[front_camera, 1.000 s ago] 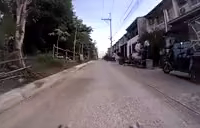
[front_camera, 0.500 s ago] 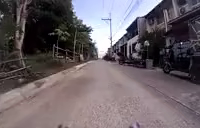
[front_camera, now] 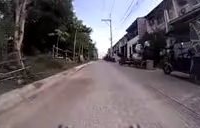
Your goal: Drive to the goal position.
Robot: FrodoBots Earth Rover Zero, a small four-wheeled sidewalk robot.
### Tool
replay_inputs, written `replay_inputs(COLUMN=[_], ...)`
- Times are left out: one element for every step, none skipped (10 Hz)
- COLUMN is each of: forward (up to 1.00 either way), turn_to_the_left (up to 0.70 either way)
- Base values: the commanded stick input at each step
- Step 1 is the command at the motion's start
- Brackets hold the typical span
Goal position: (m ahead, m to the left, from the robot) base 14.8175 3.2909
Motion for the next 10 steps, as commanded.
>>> replay_inputs(forward=[1.0, 1.0, 1.0, 1.0, 1.0, 1.0, 1.0, 1.0, 1.0, 1.0], turn_to_the_left=[0.04, 0.04, 0.04, 0.04, 0.04, 0.04, 0.04, 0.04, 0.04, 0.04])
